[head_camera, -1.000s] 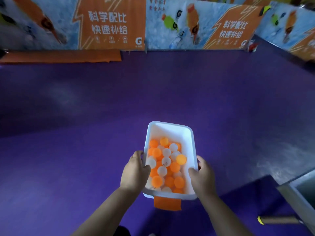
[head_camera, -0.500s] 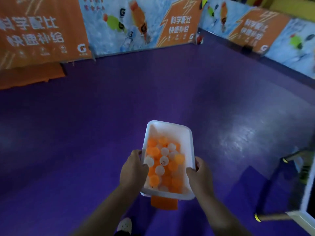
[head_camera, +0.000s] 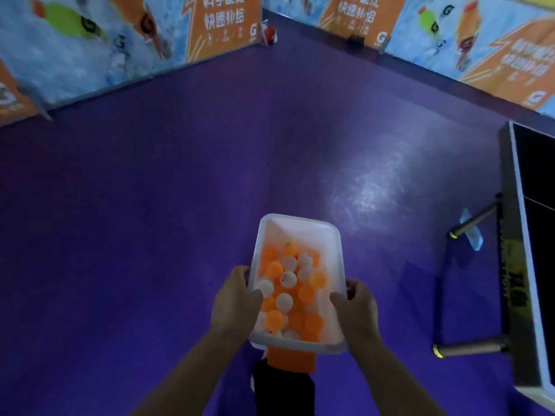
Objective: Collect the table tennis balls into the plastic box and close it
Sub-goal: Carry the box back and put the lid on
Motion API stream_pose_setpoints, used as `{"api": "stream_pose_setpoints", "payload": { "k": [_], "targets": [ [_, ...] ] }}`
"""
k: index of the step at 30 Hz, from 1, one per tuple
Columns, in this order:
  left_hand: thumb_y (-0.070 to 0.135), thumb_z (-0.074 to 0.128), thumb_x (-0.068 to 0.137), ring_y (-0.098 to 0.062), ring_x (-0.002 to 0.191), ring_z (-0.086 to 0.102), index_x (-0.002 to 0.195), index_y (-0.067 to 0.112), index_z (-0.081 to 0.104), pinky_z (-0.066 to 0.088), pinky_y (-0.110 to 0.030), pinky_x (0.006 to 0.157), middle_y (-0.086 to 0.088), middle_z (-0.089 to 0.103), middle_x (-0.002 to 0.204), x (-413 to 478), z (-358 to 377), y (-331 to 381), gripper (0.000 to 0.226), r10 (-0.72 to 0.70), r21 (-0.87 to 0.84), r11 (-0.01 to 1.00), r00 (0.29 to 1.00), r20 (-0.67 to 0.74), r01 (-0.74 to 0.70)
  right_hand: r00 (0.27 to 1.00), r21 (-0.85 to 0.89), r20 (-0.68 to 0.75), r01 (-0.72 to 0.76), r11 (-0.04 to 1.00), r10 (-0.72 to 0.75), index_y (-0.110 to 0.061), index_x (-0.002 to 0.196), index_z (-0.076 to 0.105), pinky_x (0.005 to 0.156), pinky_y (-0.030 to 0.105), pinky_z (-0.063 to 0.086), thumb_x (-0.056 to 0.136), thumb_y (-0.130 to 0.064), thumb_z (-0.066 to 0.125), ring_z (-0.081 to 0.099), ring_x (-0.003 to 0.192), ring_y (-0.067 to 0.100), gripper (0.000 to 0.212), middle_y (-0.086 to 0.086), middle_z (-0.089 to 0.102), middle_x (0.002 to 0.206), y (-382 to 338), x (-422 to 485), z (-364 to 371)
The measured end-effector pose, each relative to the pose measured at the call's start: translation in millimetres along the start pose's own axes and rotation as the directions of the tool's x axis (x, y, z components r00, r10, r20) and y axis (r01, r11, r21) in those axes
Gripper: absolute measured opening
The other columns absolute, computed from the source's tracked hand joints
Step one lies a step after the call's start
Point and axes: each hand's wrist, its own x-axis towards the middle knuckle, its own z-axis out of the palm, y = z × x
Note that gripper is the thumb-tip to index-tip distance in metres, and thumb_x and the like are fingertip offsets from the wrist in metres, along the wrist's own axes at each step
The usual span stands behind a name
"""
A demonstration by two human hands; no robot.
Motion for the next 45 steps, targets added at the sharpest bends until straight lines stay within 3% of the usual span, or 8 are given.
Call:
{"api": "stream_pose_setpoints", "payload": {
  "k": [11, 16, 22, 26, 33, 37, 40, 45],
  "targets": [
    [0.023, 0.057, 0.088, -0.01, 0.082, 0.061, 0.124, 0.02, 0.046, 0.056, -0.031, 0.066, 0.004, 0.062, 0.101, 221, 45, 141, 0.038, 0.074, 0.044, 0.996, 0.997, -0.003, -0.073, 1.0, 0.054, -0.003, -0.008, 0.999, 0.008, -0.016, 0.101, 0.049, 0.054, 0.024, 0.044, 0.084, -0.012, 0.063, 0.053, 0.072, 0.007, 0.023, -0.002, 0.057, 0.087, -98, 235, 4],
    [0.022, 0.057, 0.088, -0.012, 0.083, 0.062, 0.125, 0.018, 0.045, 0.055, -0.031, 0.066, 0.003, 0.061, 0.101, 306, 61, 192, 0.04, 0.107, 0.041, 0.993, 0.994, 0.036, -0.108, 0.999, 0.063, -0.034, 0.001, 0.998, 0.001, -0.016, 0.097, 0.05, 0.05, 0.02, 0.037, 0.083, -0.009, 0.063, 0.05, 0.07, 0.001, 0.02, -0.008, 0.054, 0.081, -141, 324, 3],
    [0.023, 0.057, 0.09, -0.009, 0.081, 0.058, 0.126, 0.016, 0.044, 0.048, -0.022, 0.06, 0.007, 0.056, 0.097, 434, 87, 253, 0.039, 0.204, 0.048, 0.976, 0.972, 0.115, -0.211, 0.988, 0.077, -0.143, -0.042, 0.996, 0.053, -0.016, 0.094, 0.05, 0.051, 0.02, 0.038, 0.082, -0.008, 0.063, 0.051, 0.07, 0.007, 0.02, -0.004, 0.055, 0.083, -180, 440, 16],
    [0.025, 0.057, 0.089, -0.013, 0.087, 0.06, 0.125, 0.017, 0.043, 0.055, -0.035, 0.074, 0.006, 0.059, 0.101, 535, 99, 305, 0.04, 0.281, 0.058, 0.953, 0.938, 0.204, -0.298, 0.973, 0.101, -0.219, -0.055, 0.993, 0.076, -0.017, 0.096, 0.05, 0.058, 0.026, 0.045, 0.082, -0.009, 0.063, 0.056, 0.078, 0.015, 0.02, -0.002, 0.057, 0.086, -216, 524, 30],
    [0.034, 0.055, 0.091, -0.011, 0.082, 0.064, 0.12, 0.022, 0.044, 0.058, -0.035, 0.072, 0.004, 0.064, 0.101, 673, 123, 408, 0.034, 0.358, 0.057, 0.918, 0.881, 0.308, -0.393, 0.929, 0.147, -0.34, -0.101, 0.984, 0.146, -0.014, 0.096, 0.051, 0.055, 0.024, 0.041, 0.082, -0.008, 0.062, 0.054, 0.075, 0.01, 0.019, -0.004, 0.055, 0.084, -279, 648, 27],
    [0.028, 0.056, 0.09, -0.015, 0.083, 0.064, 0.121, 0.017, 0.044, 0.057, -0.035, 0.071, 0.0, 0.064, 0.102, 728, 167, 457, 0.035, 0.379, 0.066, 0.896, 0.834, 0.4, -0.439, 0.883, 0.156, -0.415, -0.168, 0.973, 0.218, -0.015, 0.093, 0.05, 0.053, 0.023, 0.039, 0.081, -0.009, 0.063, 0.051, 0.071, 0.007, 0.019, -0.009, 0.053, 0.079, -284, 711, 7],
    [0.028, 0.056, 0.09, -0.014, 0.082, 0.063, 0.12, 0.016, 0.044, 0.055, -0.032, 0.069, 0.002, 0.062, 0.098, 769, 209, 498, 0.034, 0.39, 0.063, 0.884, 0.805, 0.446, -0.463, 0.858, 0.167, -0.436, -0.218, 0.961, 0.271, -0.015, 0.094, 0.052, 0.064, 0.032, 0.049, 0.08, -0.011, 0.064, 0.055, 0.075, 0.014, 0.019, -0.006, 0.055, 0.081, -282, 772, -13],
    [0.028, 0.057, 0.09, -0.014, 0.082, 0.063, 0.12, 0.016, 0.044, 0.055, -0.03, 0.068, 0.0, 0.063, 0.101, 838, 285, 570, 0.035, 0.391, 0.07, 0.88, 0.799, 0.456, -0.47, 0.853, 0.222, -0.438, -0.204, 0.953, 0.285, -0.016, 0.092, 0.052, 0.062, 0.031, 0.049, 0.08, -0.011, 0.063, 0.055, 0.075, 0.012, 0.017, -0.005, 0.056, 0.082, -275, 890, -48]
  ]
}}
